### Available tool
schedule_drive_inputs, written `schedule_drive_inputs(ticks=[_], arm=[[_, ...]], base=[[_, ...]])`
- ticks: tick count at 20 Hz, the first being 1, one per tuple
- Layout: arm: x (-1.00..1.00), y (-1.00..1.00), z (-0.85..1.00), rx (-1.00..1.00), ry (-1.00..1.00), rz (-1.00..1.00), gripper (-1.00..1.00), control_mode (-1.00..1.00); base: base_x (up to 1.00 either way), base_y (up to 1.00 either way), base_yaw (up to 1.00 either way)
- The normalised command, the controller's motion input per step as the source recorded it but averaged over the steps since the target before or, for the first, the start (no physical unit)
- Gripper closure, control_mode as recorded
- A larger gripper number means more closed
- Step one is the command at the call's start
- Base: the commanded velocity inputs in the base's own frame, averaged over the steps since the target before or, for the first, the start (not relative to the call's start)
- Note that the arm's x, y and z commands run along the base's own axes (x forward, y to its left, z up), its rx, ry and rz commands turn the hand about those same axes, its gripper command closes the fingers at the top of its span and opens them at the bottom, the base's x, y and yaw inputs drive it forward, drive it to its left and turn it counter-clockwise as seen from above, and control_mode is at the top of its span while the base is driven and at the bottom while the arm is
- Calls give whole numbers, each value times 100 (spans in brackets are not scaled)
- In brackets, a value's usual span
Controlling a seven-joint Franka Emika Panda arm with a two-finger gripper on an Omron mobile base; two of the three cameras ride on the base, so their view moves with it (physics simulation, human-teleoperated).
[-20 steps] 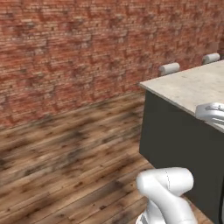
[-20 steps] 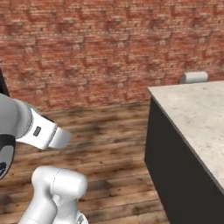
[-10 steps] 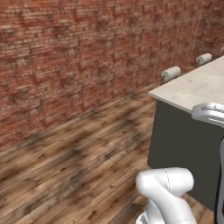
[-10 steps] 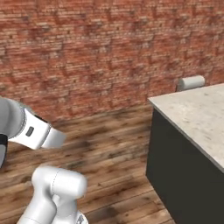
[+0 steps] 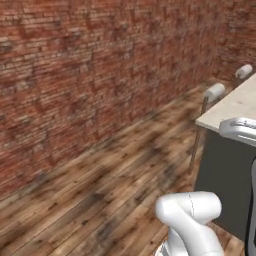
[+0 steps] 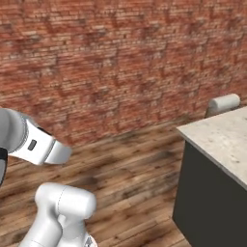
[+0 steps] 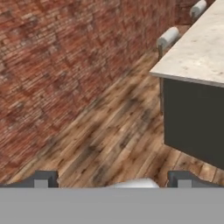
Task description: Transport the steak and lemon wedge to the fridge. Place the steak on the rack containing meat and place the lemon wedge on the rack containing the vegetable, ensuring meats and vegetables are on different racks.
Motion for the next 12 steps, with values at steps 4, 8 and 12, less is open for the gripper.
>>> schedule_drive_inputs(ticks=[4,8,12], arm=[[0,0,0,0,0,0,-100,100],[0,0,0,0,0,0,-100,100],[0,0,0,0,0,0,-100,100]], base=[[100,59,-21],[100,29,-19],[100,2,-22]])
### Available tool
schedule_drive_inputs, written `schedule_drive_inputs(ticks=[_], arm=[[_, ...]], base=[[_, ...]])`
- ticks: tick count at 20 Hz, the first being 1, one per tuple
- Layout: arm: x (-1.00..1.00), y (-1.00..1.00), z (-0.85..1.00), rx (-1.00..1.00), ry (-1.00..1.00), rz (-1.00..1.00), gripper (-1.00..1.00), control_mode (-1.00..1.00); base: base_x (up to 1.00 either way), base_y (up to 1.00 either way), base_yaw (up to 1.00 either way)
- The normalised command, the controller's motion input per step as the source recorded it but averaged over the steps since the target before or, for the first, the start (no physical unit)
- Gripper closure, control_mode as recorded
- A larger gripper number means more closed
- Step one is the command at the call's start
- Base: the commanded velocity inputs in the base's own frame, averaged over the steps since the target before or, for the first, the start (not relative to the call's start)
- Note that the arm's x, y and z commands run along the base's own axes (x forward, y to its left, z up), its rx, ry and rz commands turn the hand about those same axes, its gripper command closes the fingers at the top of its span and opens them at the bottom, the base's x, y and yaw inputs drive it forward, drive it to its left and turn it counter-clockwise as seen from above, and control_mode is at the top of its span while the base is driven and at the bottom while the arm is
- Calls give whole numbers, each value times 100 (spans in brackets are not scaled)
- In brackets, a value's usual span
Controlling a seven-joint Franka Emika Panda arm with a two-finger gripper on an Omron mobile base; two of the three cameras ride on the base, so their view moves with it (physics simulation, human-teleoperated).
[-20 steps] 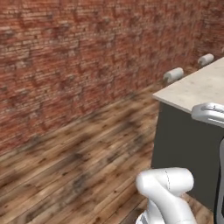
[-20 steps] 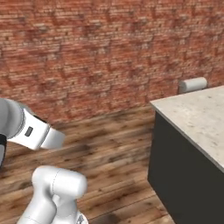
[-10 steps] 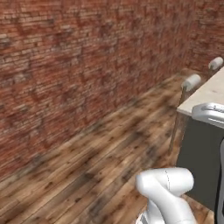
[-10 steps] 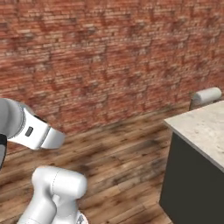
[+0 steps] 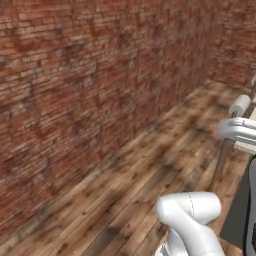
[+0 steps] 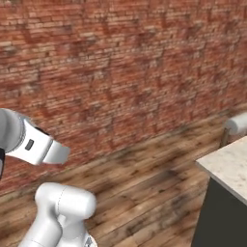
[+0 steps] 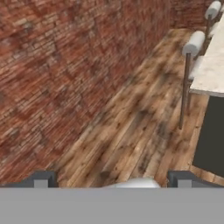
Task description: Transport the steak and lemon wedge to the fridge. Place the steak on the rack containing meat and place the lemon wedge on the rack containing the vegetable, ensuring meats and vegetables are on different racks.
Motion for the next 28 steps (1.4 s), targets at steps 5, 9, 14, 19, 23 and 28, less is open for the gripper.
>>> schedule_drive_inputs(ticks=[5,9,14,19,23,28], arm=[[0,0,0,0,0,0,-100,100],[0,0,0,0,0,0,-100,100],[0,0,0,0,0,0,-100,100],[0,0,0,0,0,0,-100,100],[0,0,0,0,0,0,-100,100],[0,0,0,0,0,0,-100,100]], base=[[100,12,-39],[99,52,-62],[100,90,-62],[100,78,-58],[100,29,-31],[100,-1,-19]])
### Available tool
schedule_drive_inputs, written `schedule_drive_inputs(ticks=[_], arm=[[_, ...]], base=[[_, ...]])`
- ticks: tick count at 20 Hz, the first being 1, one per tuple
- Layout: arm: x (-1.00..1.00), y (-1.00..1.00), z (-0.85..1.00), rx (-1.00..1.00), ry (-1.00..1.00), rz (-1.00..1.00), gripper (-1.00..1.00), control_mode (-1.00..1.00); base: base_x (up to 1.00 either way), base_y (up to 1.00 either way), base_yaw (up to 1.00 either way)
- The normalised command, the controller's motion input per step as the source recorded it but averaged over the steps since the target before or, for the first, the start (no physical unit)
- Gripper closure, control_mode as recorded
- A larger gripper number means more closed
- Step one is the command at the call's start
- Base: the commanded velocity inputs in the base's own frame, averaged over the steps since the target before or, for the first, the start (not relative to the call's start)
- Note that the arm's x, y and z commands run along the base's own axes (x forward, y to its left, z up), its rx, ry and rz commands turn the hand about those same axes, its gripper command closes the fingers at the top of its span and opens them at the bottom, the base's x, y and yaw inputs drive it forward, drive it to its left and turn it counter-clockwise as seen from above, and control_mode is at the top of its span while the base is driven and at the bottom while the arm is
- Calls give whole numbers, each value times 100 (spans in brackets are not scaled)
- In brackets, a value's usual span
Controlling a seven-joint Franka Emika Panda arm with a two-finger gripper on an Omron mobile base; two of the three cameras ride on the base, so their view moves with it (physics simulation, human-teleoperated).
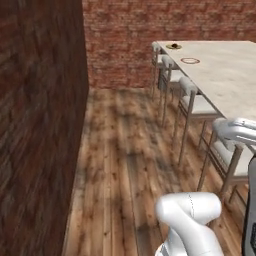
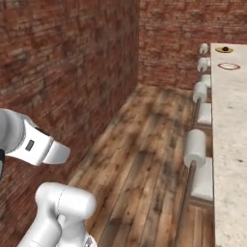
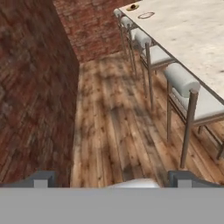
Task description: Transport the steak and lemon wedge to the fridge. Place the steak on the rack containing meat and place the lemon wedge on the rack containing the vegetable, ensuring meats and vegetables are on different racks.
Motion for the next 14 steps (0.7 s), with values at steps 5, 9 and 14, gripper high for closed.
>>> schedule_drive_inputs(ticks=[5,9,14], arm=[[0,0,0,0,0,0,-100,100],[0,0,0,0,0,0,-100,100],[0,0,0,0,0,0,-100,100]], base=[[100,64,-33],[100,78,-36],[100,8,-20]])
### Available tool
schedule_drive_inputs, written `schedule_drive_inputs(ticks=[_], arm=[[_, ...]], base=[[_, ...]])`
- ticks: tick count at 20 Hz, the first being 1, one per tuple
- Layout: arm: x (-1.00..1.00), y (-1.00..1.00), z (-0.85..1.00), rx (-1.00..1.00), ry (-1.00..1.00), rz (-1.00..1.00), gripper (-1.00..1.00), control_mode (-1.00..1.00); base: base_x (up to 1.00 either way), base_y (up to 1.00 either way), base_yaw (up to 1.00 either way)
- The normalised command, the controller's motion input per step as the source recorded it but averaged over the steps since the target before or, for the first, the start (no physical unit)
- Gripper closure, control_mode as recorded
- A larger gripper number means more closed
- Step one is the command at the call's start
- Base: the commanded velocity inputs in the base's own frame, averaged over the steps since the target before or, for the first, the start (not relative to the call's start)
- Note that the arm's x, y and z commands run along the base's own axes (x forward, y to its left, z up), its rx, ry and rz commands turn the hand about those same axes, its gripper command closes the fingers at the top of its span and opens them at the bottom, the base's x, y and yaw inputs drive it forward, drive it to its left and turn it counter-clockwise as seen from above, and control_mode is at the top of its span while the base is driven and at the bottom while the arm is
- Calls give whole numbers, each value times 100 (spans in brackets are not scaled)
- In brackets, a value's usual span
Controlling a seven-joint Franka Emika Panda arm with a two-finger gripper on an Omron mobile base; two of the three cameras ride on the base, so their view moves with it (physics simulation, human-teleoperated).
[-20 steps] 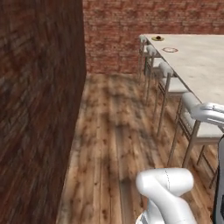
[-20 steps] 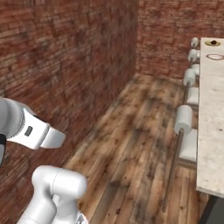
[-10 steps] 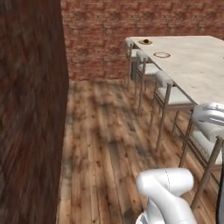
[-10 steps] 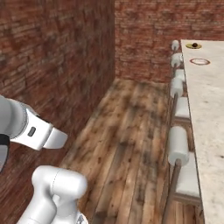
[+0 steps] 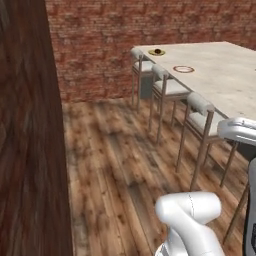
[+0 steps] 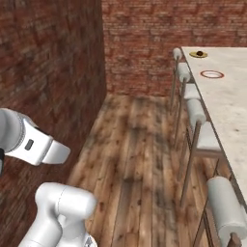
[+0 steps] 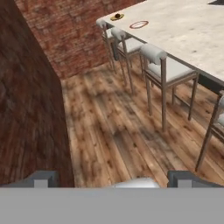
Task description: Transport the steak and lemon wedge to the fridge. Place the steak on the rack containing meat and place the lemon wedge on the rack containing the vegetable, ensuring meats and vegetables are on different racks.
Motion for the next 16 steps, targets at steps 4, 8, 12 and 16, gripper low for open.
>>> schedule_drive_inputs(ticks=[4,8,12,16], arm=[[0,0,0,0,0,0,-100,100],[0,0,0,0,0,0,-100,100],[0,0,0,0,0,0,-100,100],[0,0,0,0,0,0,-100,100]], base=[[100,0,-10],[100,-1,-7],[100,-14,-2],[100,-15,0]])
